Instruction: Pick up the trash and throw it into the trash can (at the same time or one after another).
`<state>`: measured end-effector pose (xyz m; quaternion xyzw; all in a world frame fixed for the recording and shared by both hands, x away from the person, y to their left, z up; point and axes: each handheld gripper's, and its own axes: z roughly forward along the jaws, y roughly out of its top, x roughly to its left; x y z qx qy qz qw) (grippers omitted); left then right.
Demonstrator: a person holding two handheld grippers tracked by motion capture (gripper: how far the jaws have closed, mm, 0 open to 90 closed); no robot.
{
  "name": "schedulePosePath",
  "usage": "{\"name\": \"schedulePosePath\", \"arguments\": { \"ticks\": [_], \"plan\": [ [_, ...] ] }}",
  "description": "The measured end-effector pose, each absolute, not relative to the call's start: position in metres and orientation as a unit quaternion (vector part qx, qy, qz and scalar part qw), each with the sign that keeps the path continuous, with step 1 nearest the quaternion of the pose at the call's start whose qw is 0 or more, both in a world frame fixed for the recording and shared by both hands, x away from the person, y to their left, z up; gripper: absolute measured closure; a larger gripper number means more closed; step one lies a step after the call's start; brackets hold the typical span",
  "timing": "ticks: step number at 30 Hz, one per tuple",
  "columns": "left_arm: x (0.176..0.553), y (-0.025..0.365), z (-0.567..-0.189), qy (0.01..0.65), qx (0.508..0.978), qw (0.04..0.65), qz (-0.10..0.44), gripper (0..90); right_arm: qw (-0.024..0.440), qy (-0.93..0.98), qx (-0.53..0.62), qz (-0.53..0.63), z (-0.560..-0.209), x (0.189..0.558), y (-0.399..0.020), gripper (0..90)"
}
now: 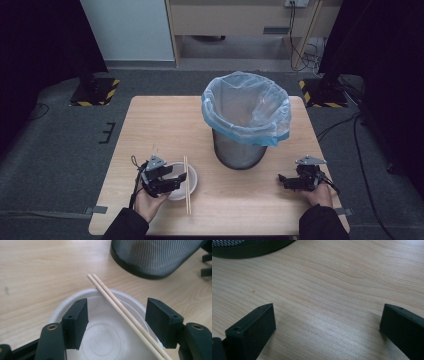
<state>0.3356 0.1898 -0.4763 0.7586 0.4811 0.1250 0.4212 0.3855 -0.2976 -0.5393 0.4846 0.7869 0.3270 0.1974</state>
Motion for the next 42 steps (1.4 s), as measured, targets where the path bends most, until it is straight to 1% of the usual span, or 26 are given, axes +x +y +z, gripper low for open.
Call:
{"name": "schedulePosePath", "arguments": {
  "ticks": [6, 11, 17, 21, 22, 24, 29, 30, 33, 37, 38, 41, 42],
  "plan": [
    [0.337, 0.181, -0.482, 0.476, 0.77, 0.408, 0.118, 33.7, 0.197, 0.786, 0.485, 0.327, -0.539, 0.386, -0.297, 0.4],
    [0.338, 0.18, -0.484, 0.48, 0.768, 0.408, 0.112, 34.0, 0.198, 0.786, 0.486, 0.327, -0.539, 0.386, -0.297, 0.4],
    [0.339, 0.176, -0.488, 0.48, 0.774, 0.398, 0.106, 37.3, 0.197, 0.786, 0.486, 0.328, -0.539, 0.386, -0.297, 0.4],
    [0.34, 0.175, -0.49, 0.48, 0.779, 0.39, 0.101, 41.7, 0.197, 0.786, 0.487, 0.327, -0.539, 0.386, -0.297, 0.4],
    [0.34, 0.175, -0.49, 0.48, 0.78, 0.388, 0.1, 44.1, 0.198, 0.786, 0.486, 0.327, -0.539, 0.386, -0.297, 0.4],
    [0.341, 0.176, -0.491, 0.482, 0.78, 0.388, 0.097, 44.3, 0.198, 0.786, 0.486, 0.327, -0.539, 0.386, -0.297, 0.4],
    [0.341, 0.176, -0.49, 0.483, 0.782, 0.383, 0.094, 50.3, 0.198, 0.786, 0.486, 0.327, -0.539, 0.386, -0.297, 0.4],
    [0.342, 0.176, -0.49, 0.483, 0.782, 0.382, 0.093, 50.3, 0.198, 0.786, 0.485, 0.327, -0.539, 0.386, -0.297, 0.4],
    [0.342, 0.177, -0.492, 0.49, 0.783, 0.372, 0.087, 56.1, 0.198, 0.786, 0.486, 0.327, -0.539, 0.386, -0.297, 0.4],
    [0.343, 0.178, -0.492, 0.493, 0.784, 0.369, 0.084, 59.0, 0.198, 0.786, 0.486, 0.327, -0.539, 0.386, -0.297, 0.4],
    [0.343, 0.178, -0.491, 0.494, 0.784, 0.368, 0.084, 61.6, 0.198, 0.786, 0.486, 0.327, -0.539, 0.386, -0.297, 0.4],
    [0.343, 0.179, -0.491, 0.495, 0.784, 0.365, 0.082, 63.8, 0.198, 0.786, 0.486, 0.327, -0.539, 0.386, -0.297, 0.4],
    [0.343, 0.179, -0.491, 0.497, 0.784, 0.363, 0.081, 66.2, 0.198, 0.786, 0.486, 0.327, -0.539, 0.386, -0.297, 0.4]
  ]
}}
